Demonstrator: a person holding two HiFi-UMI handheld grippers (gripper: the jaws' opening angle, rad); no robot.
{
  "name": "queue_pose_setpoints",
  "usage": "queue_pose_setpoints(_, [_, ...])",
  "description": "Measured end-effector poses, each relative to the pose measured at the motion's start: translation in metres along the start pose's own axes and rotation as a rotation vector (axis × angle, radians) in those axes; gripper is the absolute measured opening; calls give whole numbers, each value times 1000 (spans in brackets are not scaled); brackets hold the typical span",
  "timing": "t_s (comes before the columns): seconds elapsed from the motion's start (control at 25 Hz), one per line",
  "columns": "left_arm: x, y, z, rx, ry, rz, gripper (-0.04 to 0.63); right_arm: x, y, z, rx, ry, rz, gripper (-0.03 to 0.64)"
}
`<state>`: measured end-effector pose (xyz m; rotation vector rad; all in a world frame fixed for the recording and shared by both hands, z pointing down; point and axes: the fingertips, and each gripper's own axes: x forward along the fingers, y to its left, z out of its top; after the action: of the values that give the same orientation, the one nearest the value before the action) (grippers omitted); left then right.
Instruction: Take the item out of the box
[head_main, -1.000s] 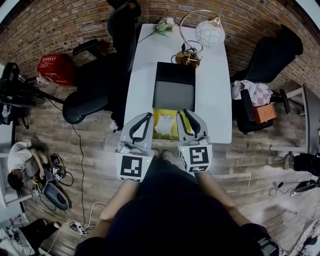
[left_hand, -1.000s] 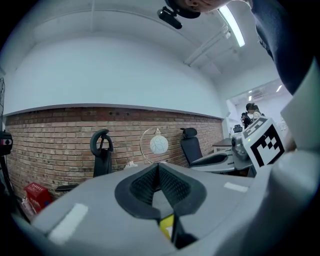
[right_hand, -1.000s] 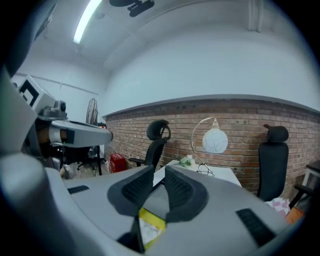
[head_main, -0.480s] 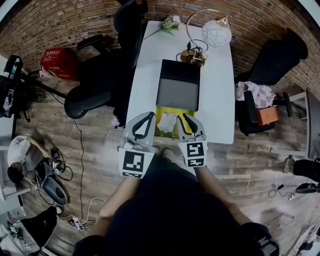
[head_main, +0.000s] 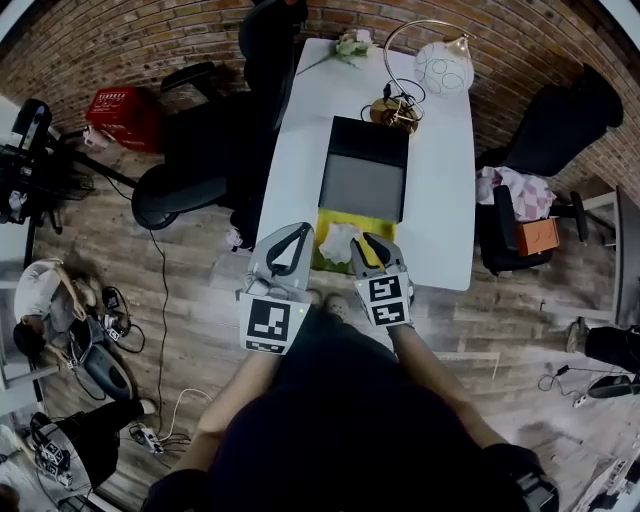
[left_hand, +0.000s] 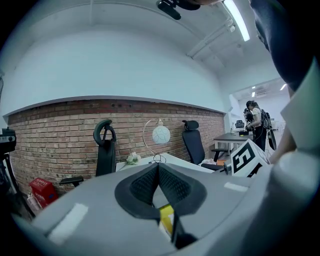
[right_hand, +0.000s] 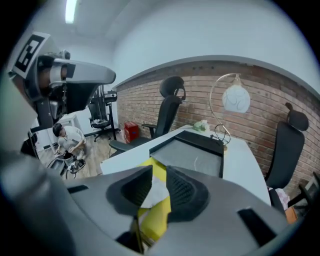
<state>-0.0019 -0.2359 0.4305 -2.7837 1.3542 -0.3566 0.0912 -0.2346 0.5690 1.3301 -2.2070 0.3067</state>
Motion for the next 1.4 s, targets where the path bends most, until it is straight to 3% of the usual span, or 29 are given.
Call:
queue_pose_setpoints(0.48, [-15, 11, -7, -10, 20, 58, 11, 31, 24, -41, -99, 263, 148, 117])
queue_pose_setpoints(1.08, [-46, 44, -23, -34, 67, 196, 11, 63, 39, -61, -197, 419, 192, 121])
queue_pose_setpoints(1.4, [-51, 53, -25, -39, 71, 216, 11, 71, 43, -68, -192, 479, 209, 104])
